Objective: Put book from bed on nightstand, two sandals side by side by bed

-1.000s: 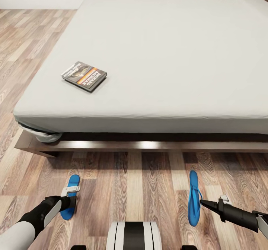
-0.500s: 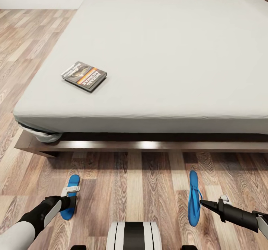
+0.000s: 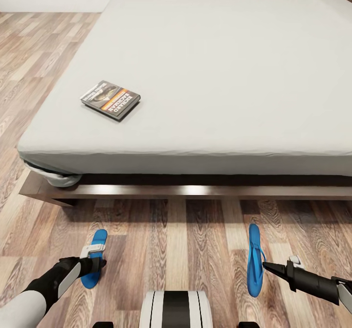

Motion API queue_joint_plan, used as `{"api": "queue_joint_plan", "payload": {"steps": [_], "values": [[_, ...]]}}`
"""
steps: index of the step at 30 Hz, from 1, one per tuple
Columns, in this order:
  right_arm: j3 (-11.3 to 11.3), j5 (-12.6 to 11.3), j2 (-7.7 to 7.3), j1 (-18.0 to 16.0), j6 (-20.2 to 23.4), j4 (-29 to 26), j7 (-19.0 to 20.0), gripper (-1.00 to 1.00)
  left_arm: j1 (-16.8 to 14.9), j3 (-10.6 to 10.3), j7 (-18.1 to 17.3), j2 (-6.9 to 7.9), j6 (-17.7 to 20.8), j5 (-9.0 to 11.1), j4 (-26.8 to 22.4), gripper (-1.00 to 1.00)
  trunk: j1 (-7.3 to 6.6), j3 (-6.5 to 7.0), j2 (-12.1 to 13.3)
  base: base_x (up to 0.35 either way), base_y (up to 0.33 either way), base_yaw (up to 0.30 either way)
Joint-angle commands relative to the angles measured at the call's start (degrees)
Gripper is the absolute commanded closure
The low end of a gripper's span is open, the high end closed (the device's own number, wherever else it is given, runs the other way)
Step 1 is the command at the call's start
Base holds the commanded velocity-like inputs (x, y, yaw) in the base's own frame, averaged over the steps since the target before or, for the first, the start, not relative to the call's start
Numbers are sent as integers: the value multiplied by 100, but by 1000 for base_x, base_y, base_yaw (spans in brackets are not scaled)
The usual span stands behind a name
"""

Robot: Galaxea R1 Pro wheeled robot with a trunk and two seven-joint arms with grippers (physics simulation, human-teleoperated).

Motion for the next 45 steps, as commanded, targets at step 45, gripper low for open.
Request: {"api": "queue_joint_plan", "payload": {"steps": [45], "values": [[-9,-16,0,-2,48,1,19,100,-1,-17,-2066,625,97,196,-251,-100,-78,661,39,0,0,0]]}}
